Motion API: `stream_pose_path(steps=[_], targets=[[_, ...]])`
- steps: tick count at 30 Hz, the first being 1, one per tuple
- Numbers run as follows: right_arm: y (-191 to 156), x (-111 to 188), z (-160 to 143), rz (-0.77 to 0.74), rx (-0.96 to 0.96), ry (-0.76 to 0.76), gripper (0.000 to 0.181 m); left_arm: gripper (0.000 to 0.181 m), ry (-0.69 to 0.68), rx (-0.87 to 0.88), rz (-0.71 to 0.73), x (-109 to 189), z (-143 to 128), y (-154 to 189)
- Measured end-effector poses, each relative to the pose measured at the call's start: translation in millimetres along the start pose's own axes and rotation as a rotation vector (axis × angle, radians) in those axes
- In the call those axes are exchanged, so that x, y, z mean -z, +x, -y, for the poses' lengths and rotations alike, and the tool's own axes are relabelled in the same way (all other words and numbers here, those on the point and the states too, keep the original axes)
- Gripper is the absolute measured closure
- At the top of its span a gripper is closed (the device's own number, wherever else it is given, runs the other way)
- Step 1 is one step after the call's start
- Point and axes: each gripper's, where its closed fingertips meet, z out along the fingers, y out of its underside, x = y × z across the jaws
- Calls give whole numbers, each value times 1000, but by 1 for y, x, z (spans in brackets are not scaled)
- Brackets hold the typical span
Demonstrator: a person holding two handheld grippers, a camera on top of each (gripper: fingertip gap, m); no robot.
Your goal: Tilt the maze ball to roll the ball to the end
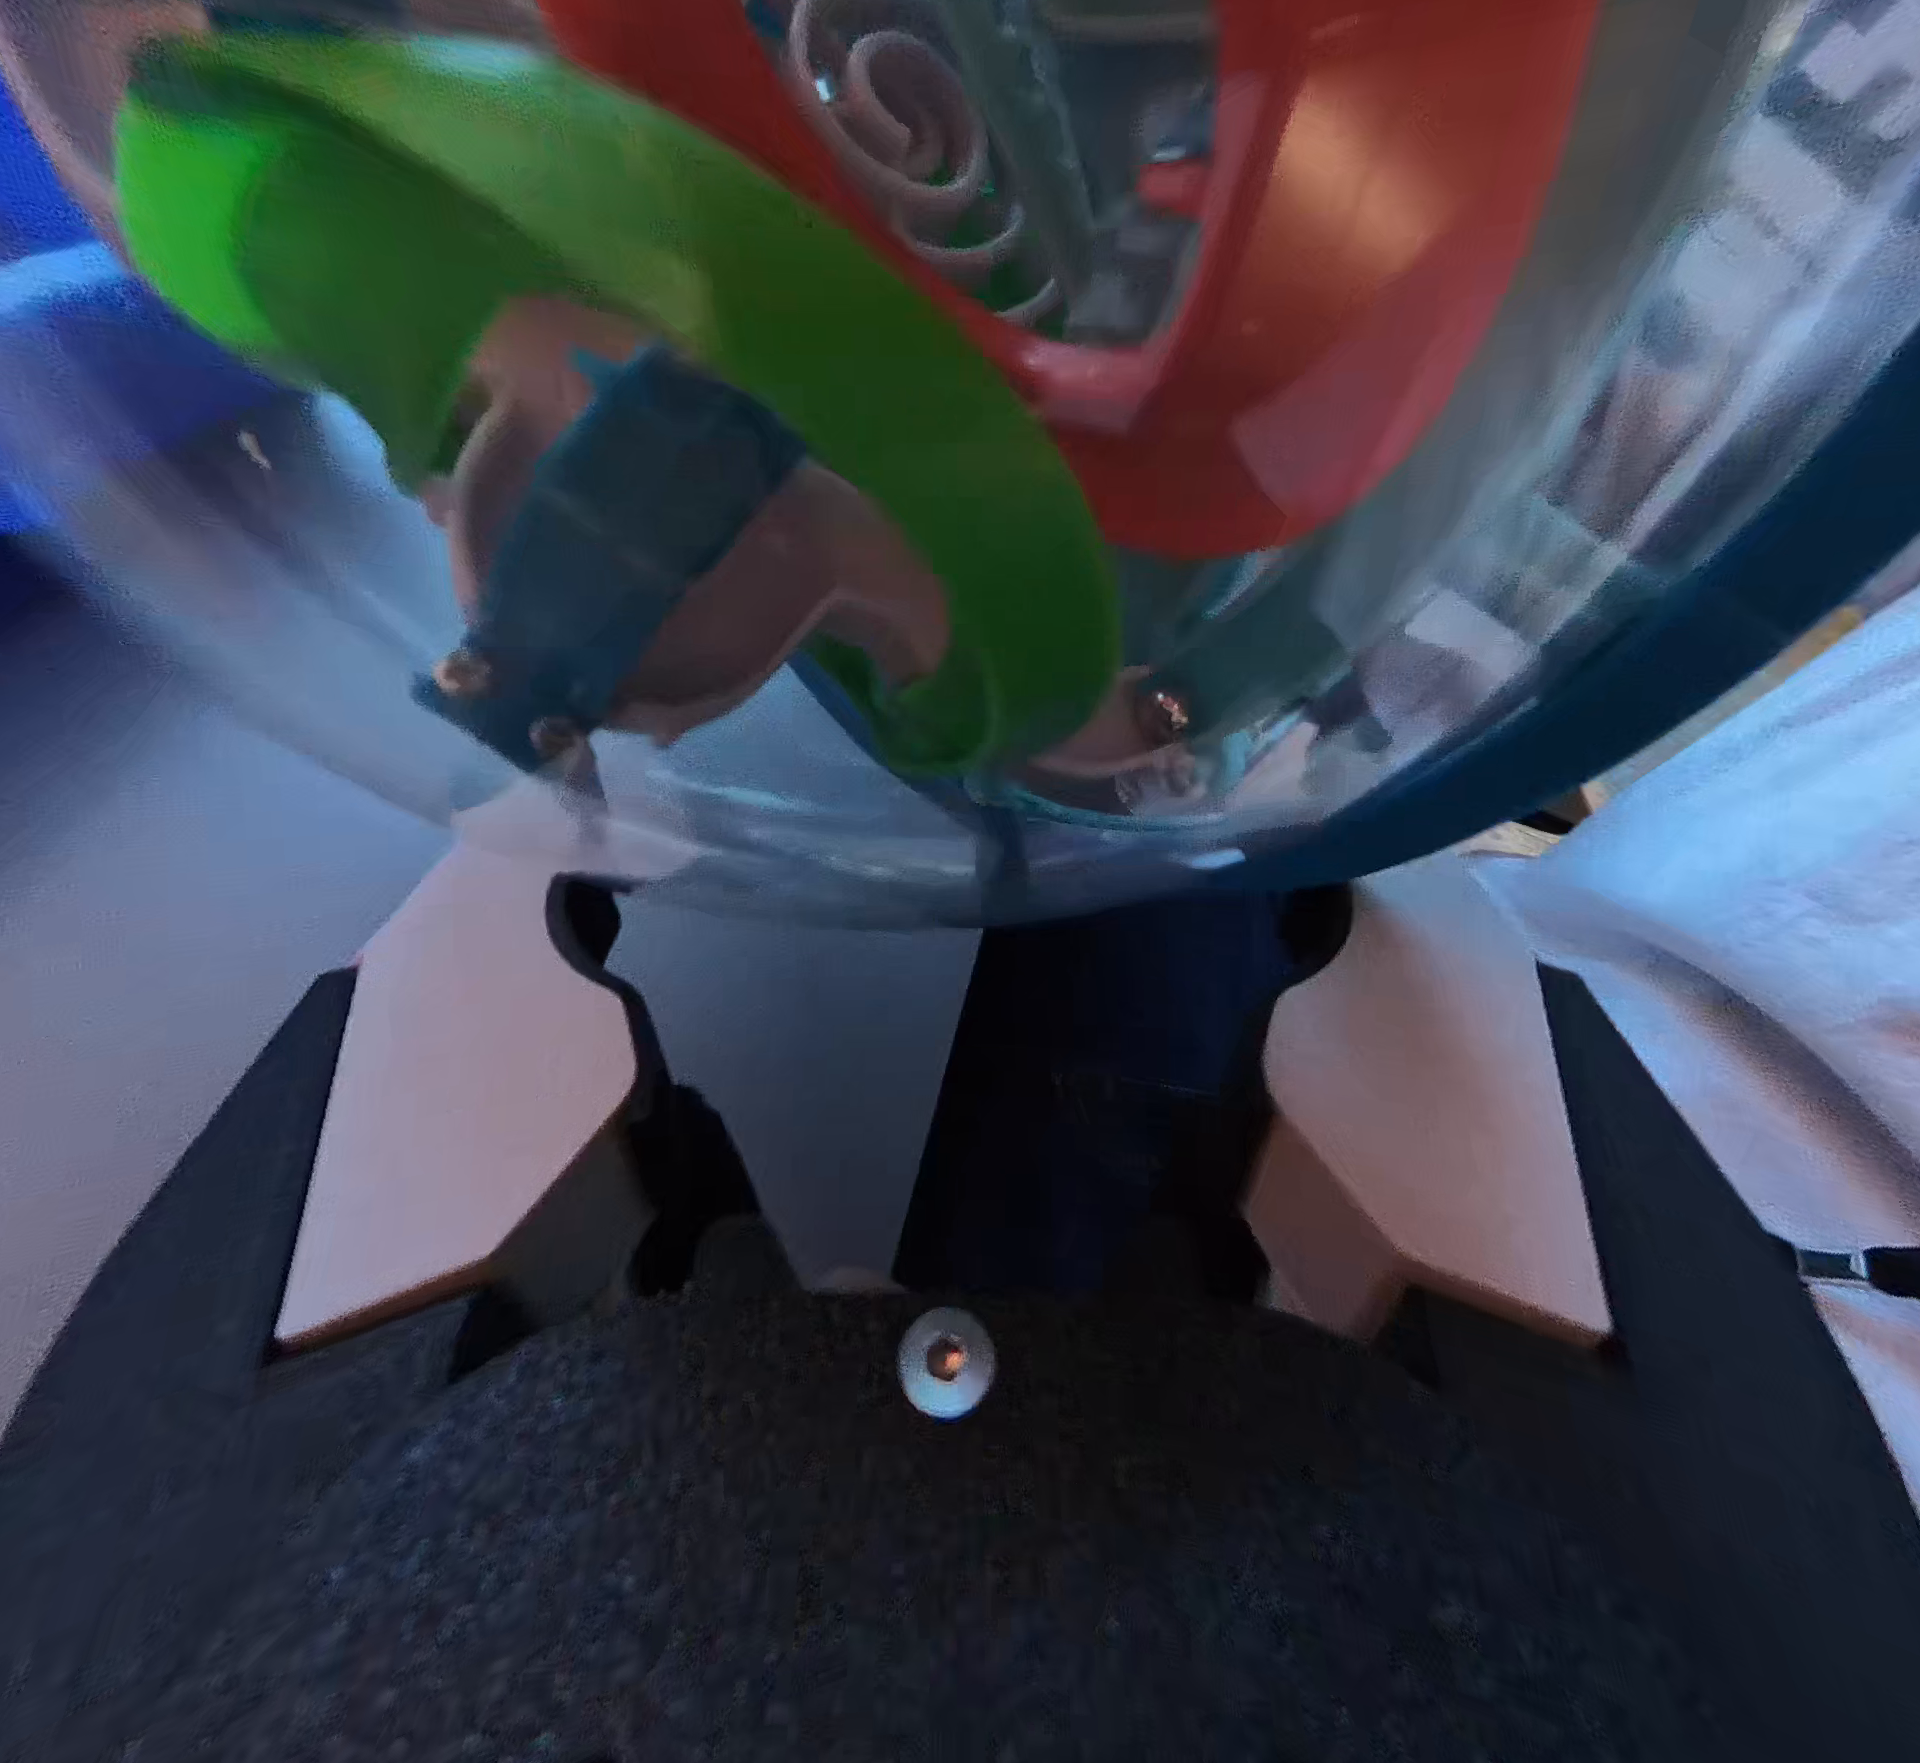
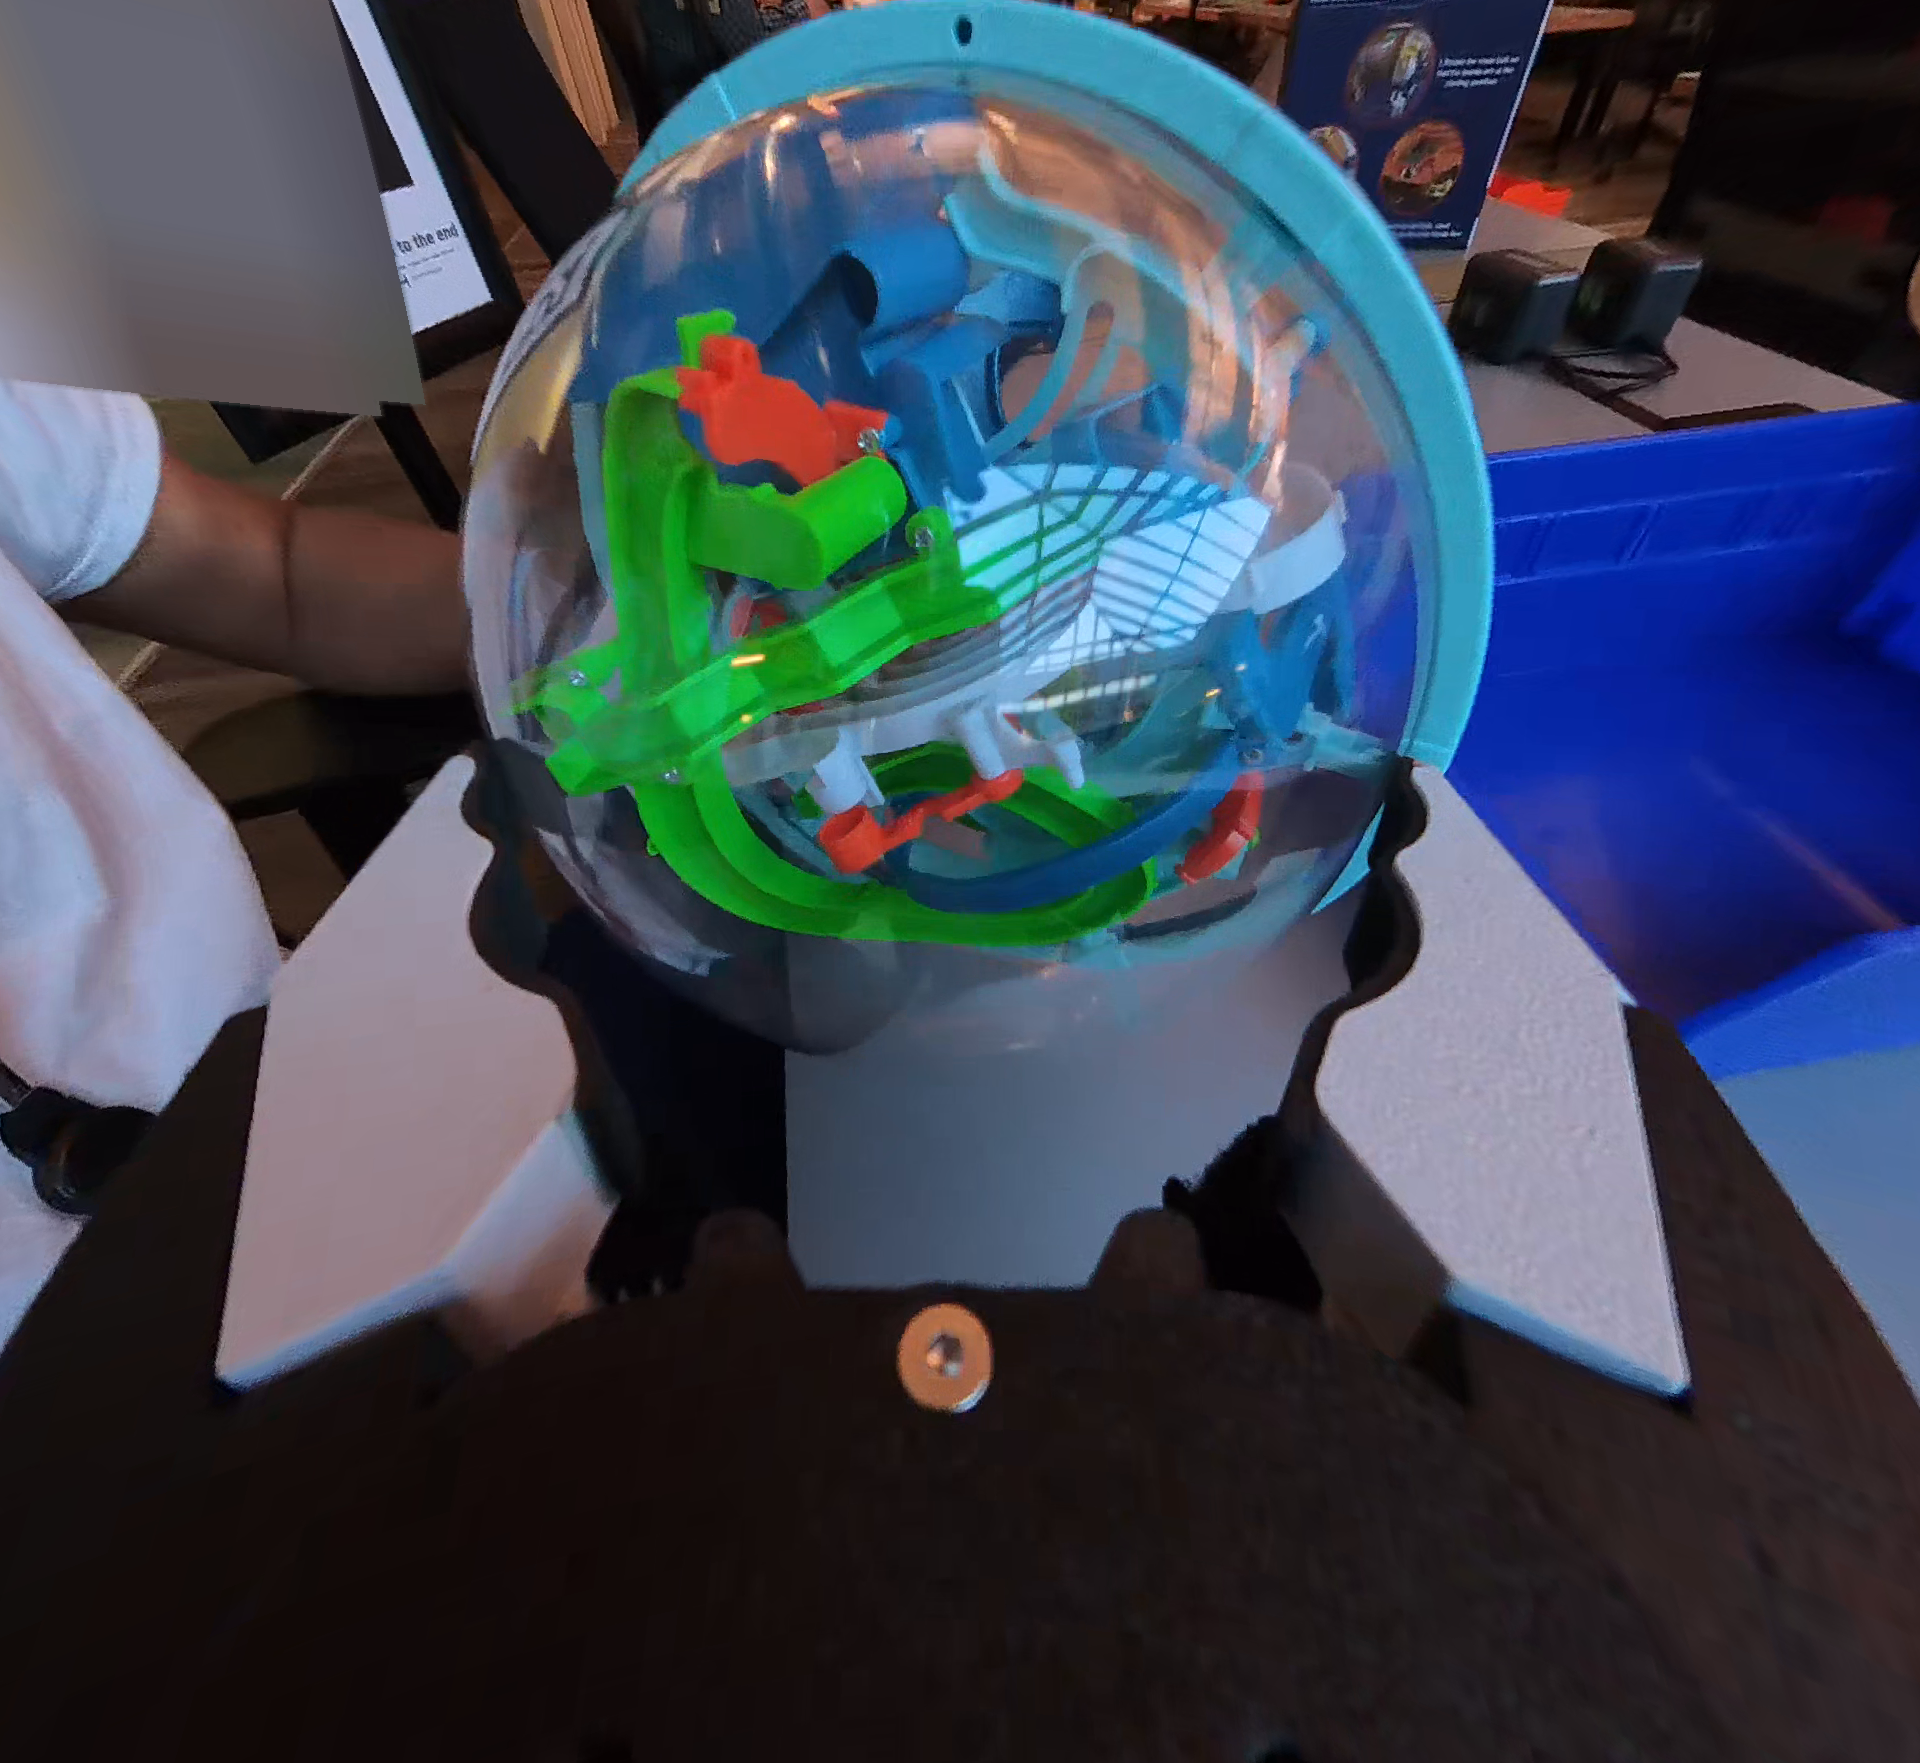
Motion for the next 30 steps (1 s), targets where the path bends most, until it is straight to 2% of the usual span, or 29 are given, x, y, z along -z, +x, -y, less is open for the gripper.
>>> stream_pose_path(steps=[4,8,10,12,14,17,21,26,30], targets=[[3,4,-1,-39,14,58,26,62,27,39,-2,6,10,0],[-2,4,-8,-48,75,109,27,43,-40,-72,9,6,0,5],[-3,7,-2,-24,15,177,24,38,-81,-168,22,6,-6,10],[-4,16,10,42,-89,273,27,46,-78,-217,-25,9,-6,22],[-7,24,17,101,-154,338,27,59,-55,-234,-79,14,-1,34],[-12,31,14,137,-153,341,27,69,-1,-247,-96,21,8,38],[-12,36,12,127,-142,370,28,70,142,-244,-76,31,35,38],[-14,38,10,135,-146,404,28,74,222,-253,-43,37,49,37],[-23,36,6,204,-185,423,28,77,327,-230,-69,50,64,41]])
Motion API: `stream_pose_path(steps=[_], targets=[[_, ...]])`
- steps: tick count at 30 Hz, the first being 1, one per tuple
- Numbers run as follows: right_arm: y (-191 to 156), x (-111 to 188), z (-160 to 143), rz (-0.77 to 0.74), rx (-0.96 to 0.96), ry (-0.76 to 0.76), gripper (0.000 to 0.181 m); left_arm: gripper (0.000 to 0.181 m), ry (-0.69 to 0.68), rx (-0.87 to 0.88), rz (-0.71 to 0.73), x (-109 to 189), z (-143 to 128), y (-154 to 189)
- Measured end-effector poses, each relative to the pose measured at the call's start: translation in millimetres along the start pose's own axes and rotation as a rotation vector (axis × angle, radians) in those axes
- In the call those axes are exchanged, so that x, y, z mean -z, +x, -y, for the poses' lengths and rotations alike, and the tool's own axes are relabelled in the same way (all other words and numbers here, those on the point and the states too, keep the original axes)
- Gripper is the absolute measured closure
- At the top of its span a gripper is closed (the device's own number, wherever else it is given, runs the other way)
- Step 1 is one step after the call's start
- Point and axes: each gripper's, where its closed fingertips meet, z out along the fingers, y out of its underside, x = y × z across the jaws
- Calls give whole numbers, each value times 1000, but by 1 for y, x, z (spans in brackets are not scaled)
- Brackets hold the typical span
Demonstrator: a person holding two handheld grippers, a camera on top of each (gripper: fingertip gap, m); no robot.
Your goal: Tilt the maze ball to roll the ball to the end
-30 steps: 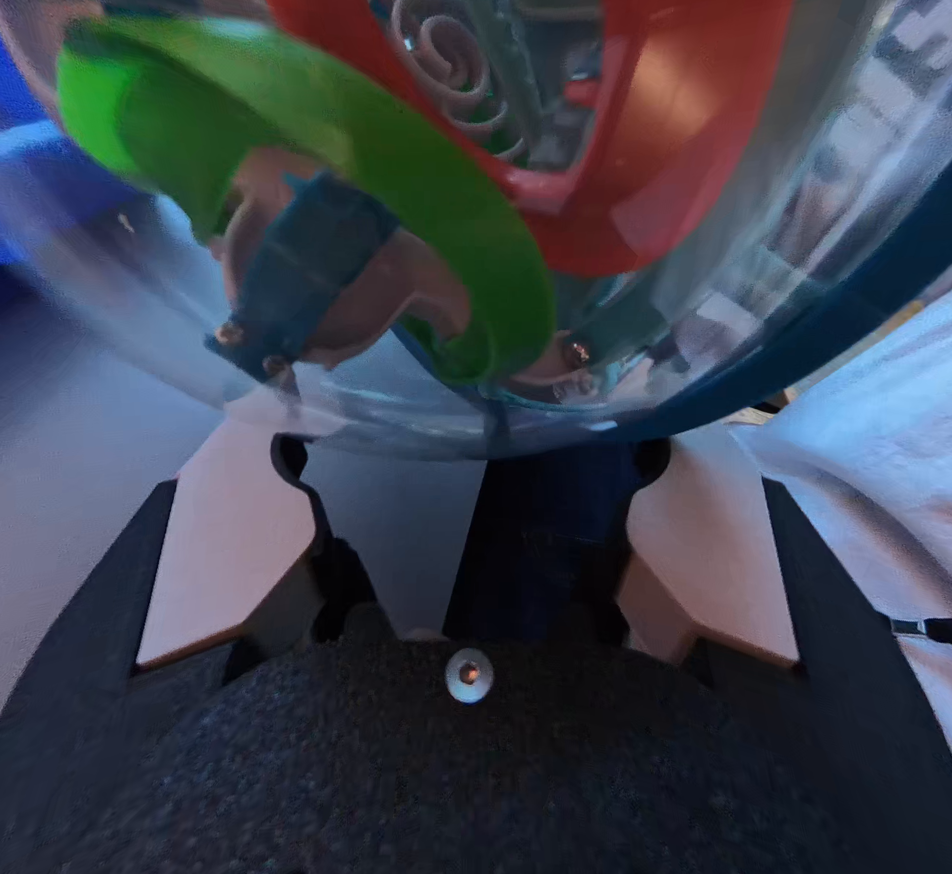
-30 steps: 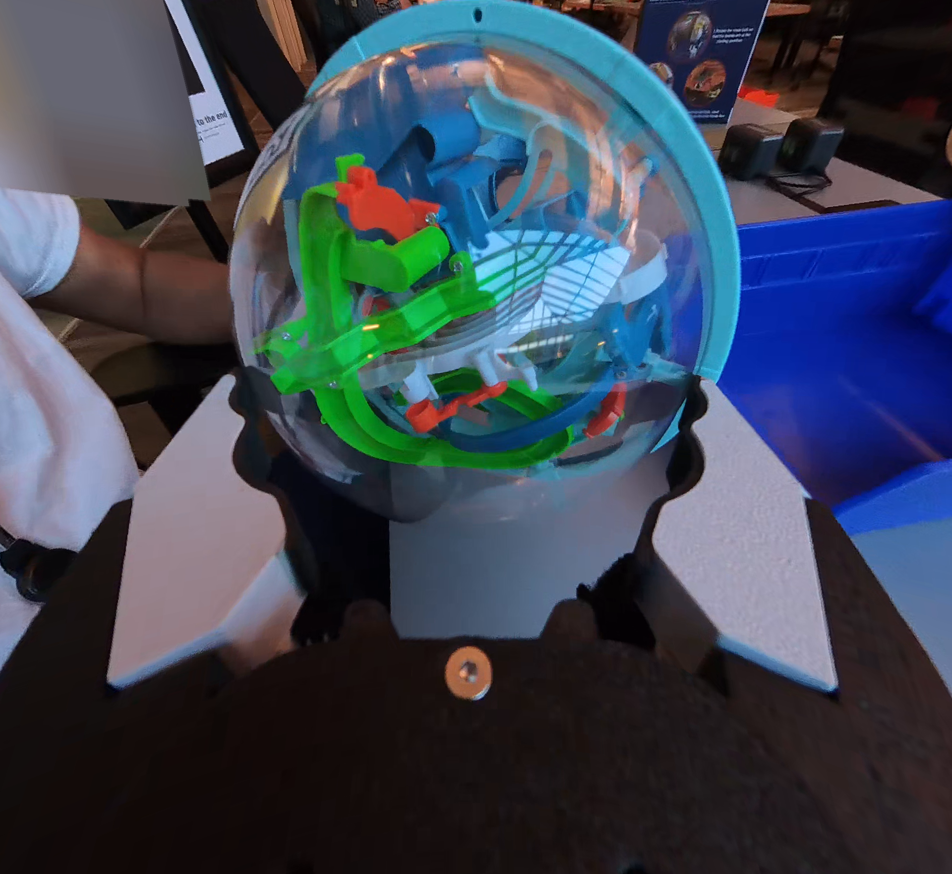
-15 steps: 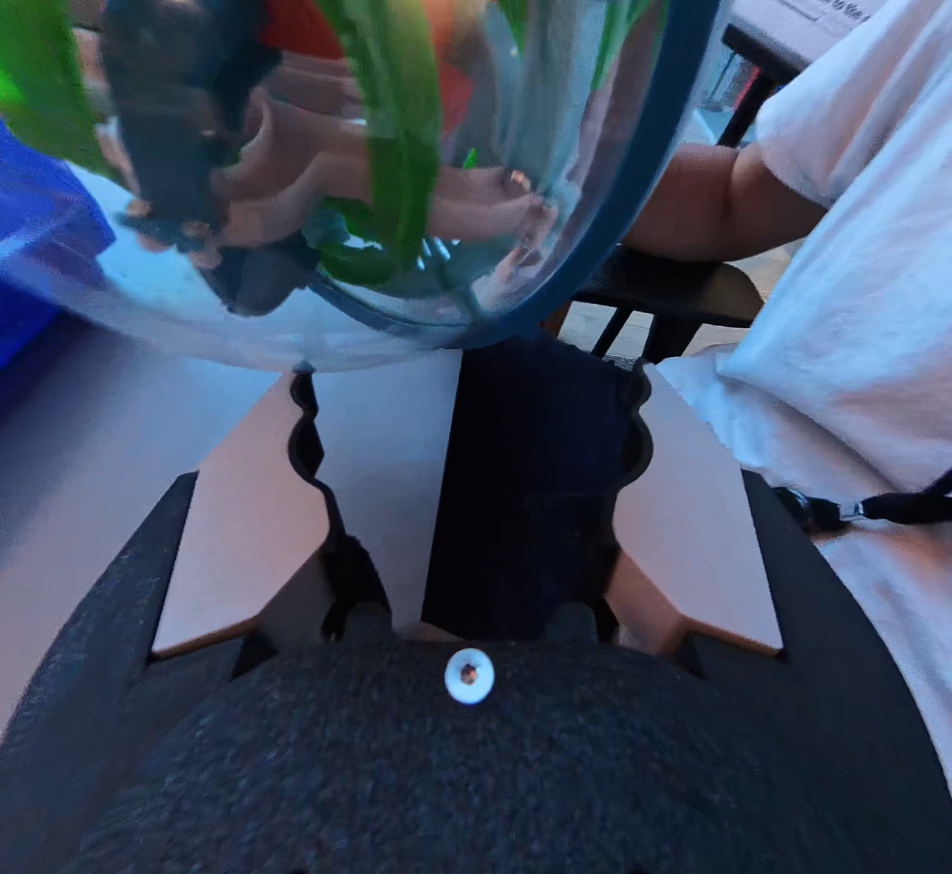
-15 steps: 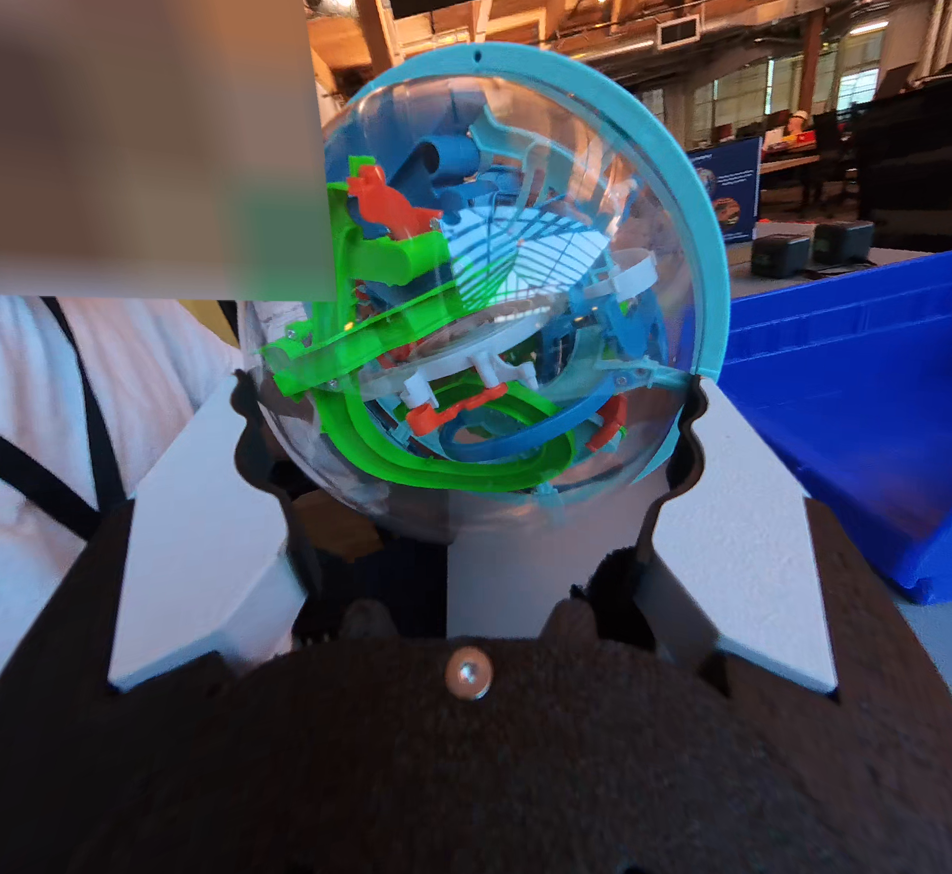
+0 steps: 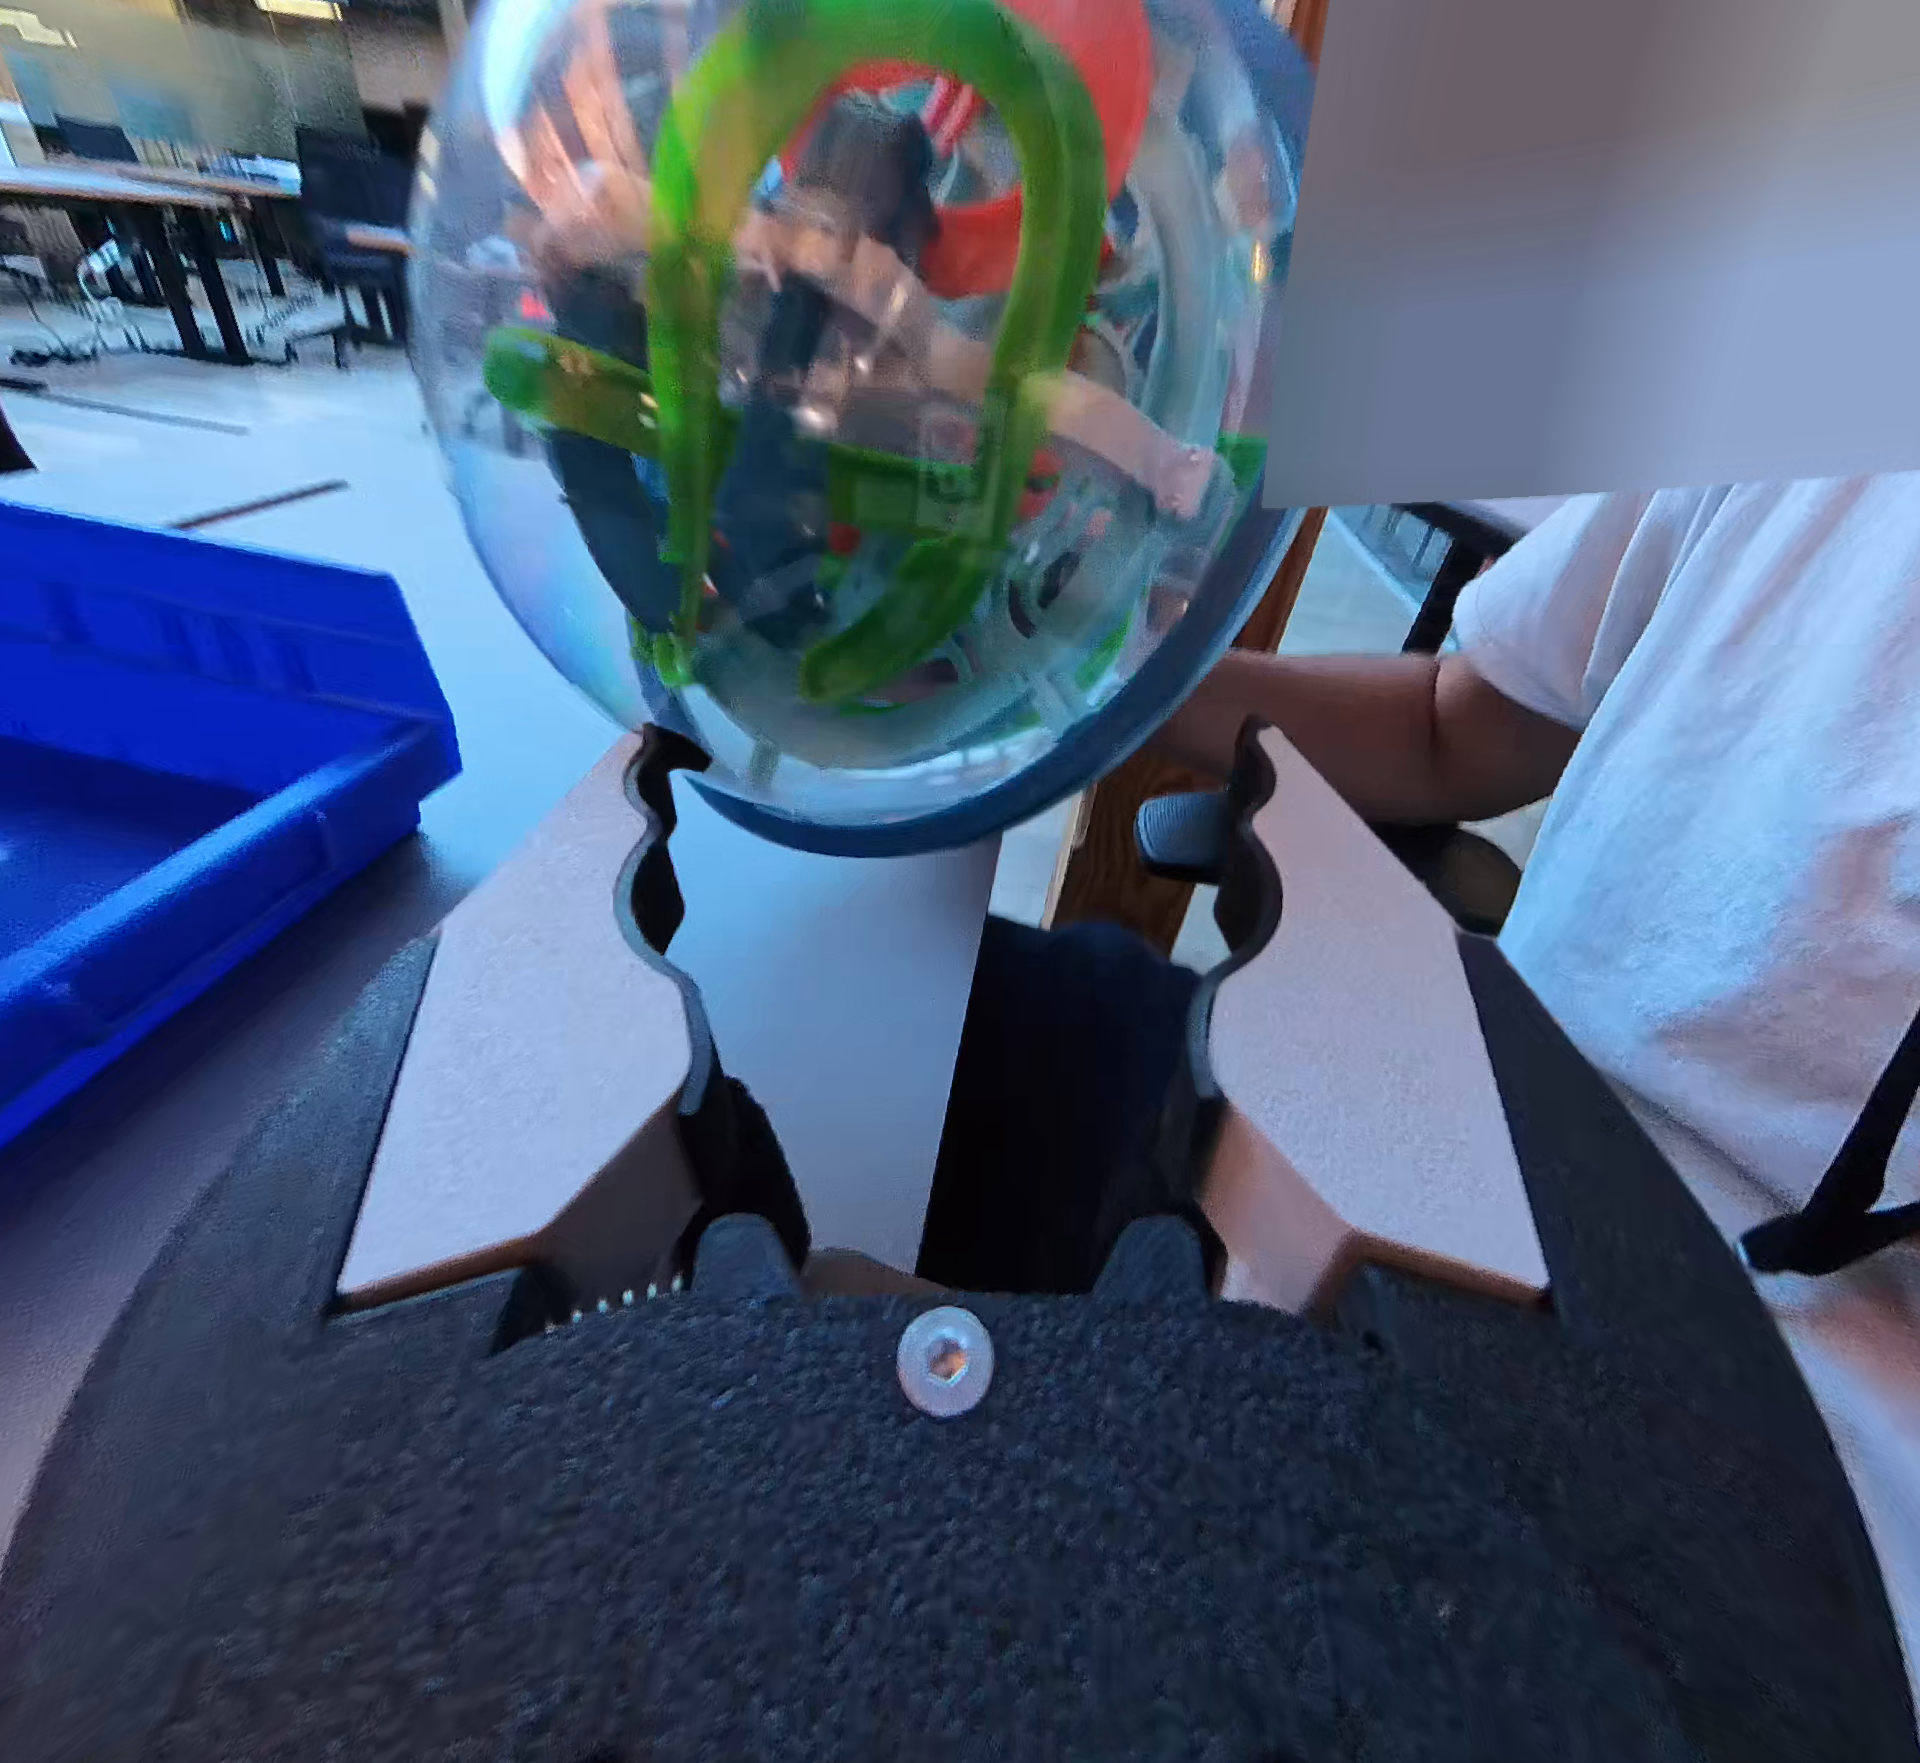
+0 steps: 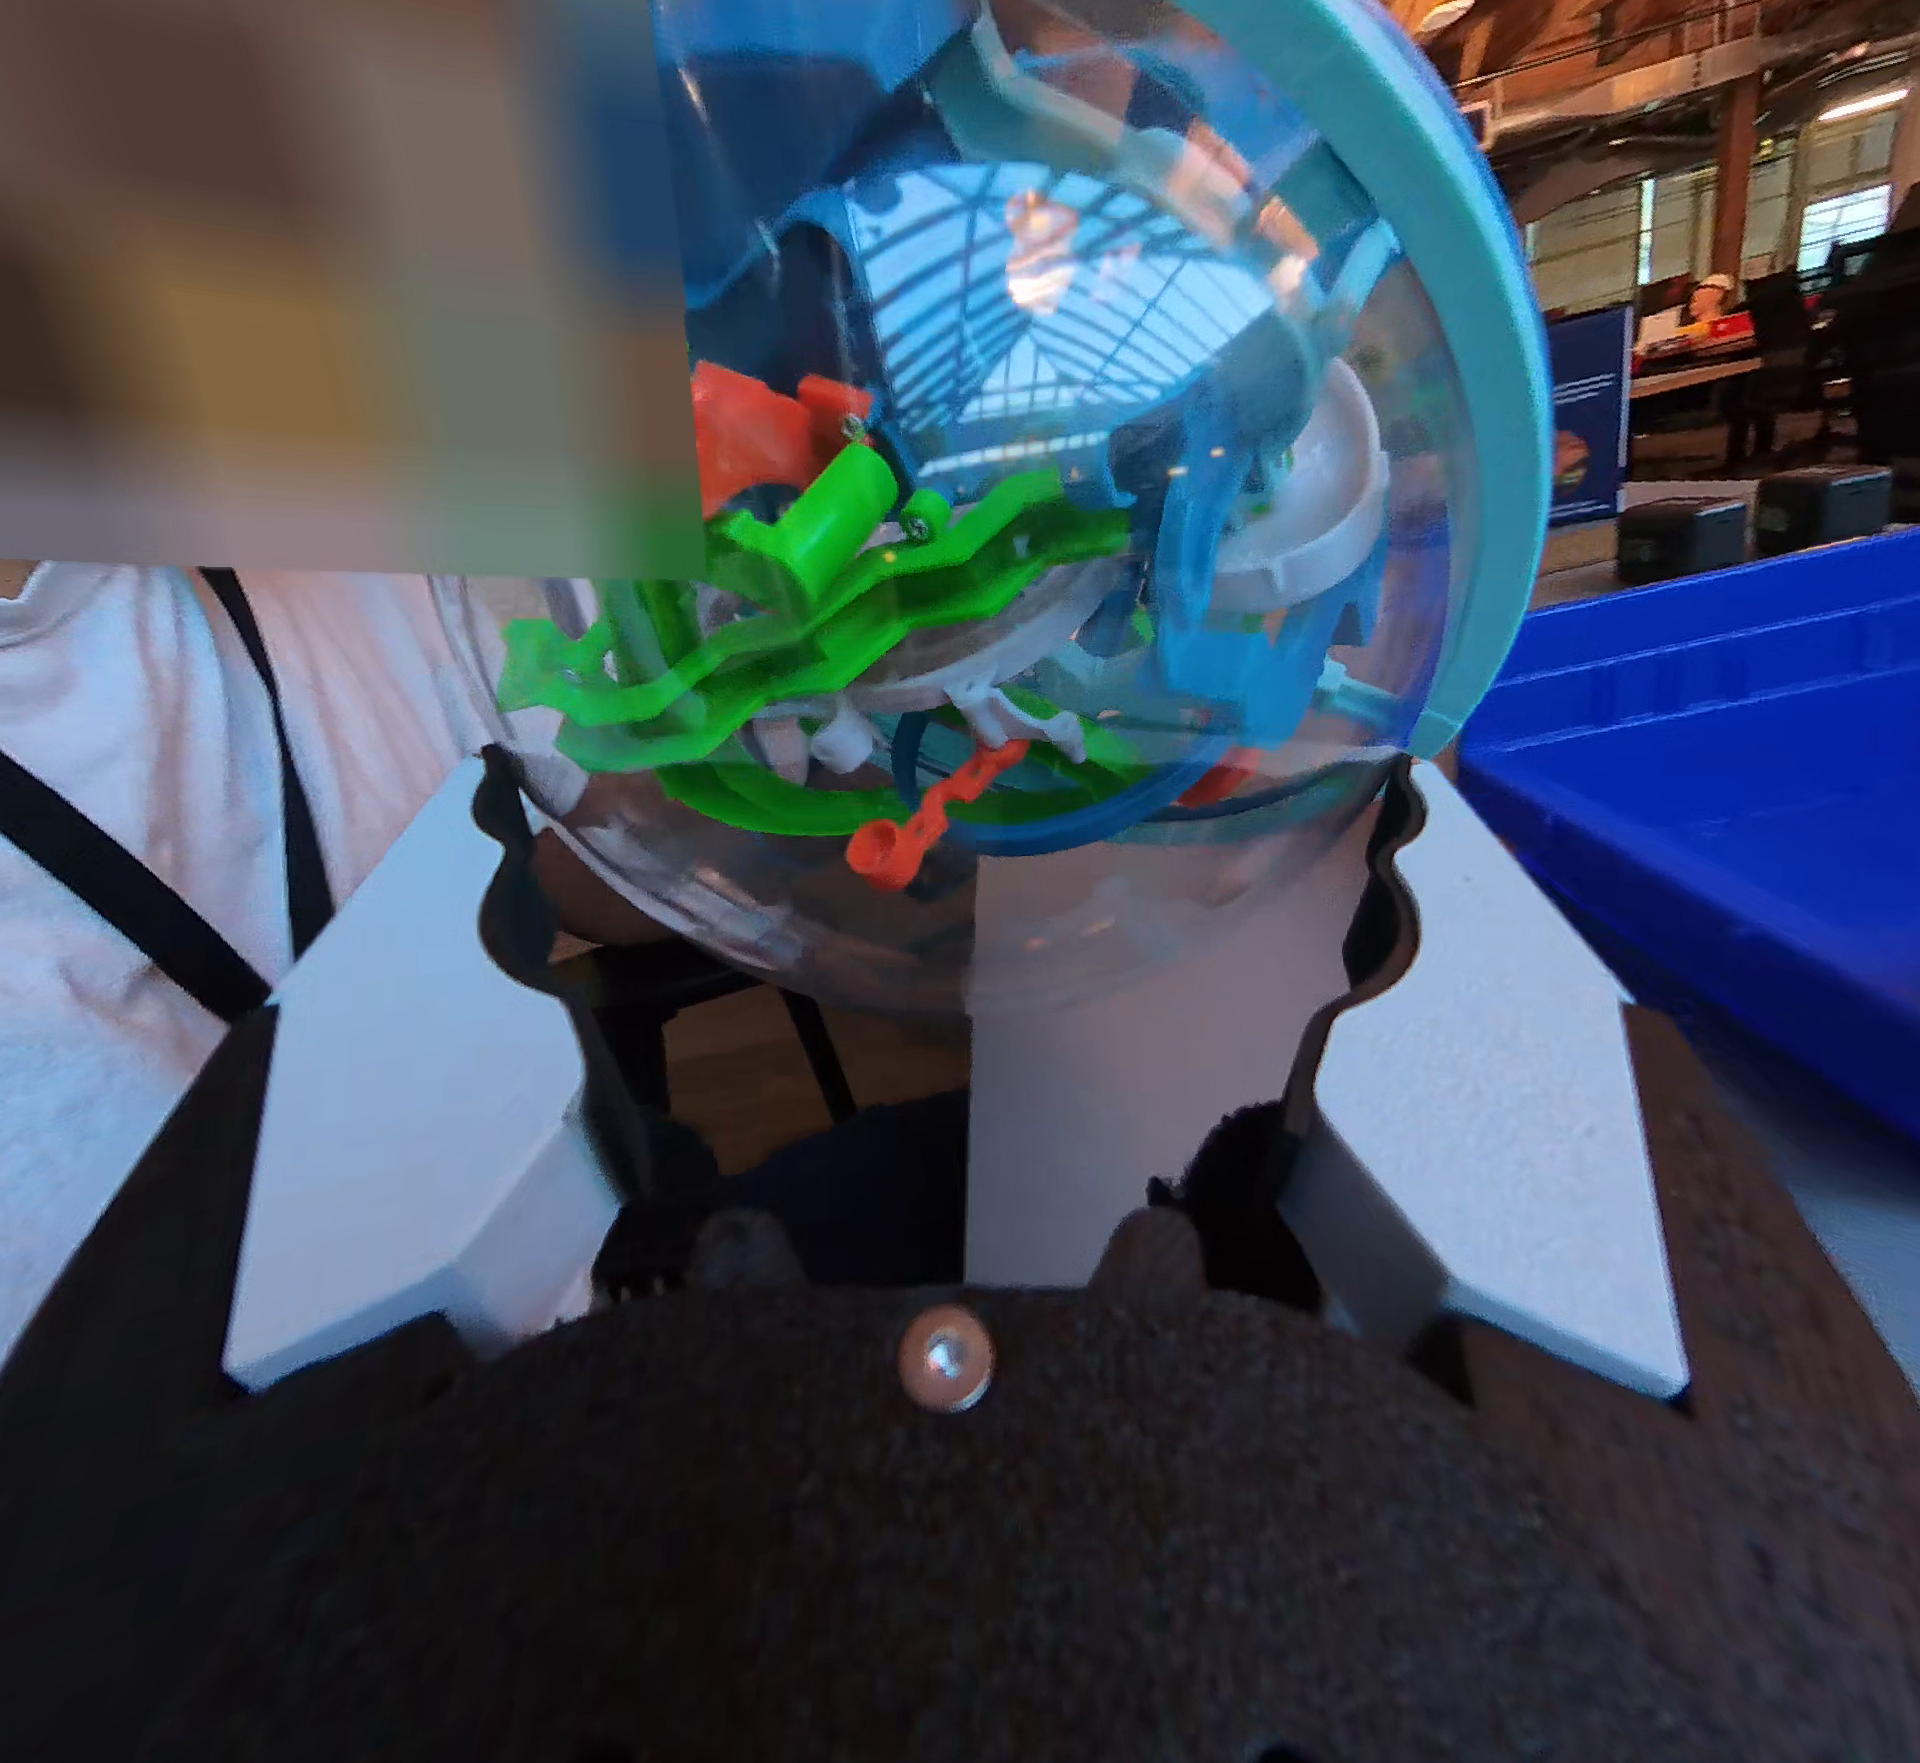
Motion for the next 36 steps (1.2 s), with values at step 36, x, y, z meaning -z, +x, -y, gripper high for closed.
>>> stream_pose_path(steps=[36], targets=[[-13,-22,40,142,-229,-133,30,26,-55,207,-85,-39,-24,18]])
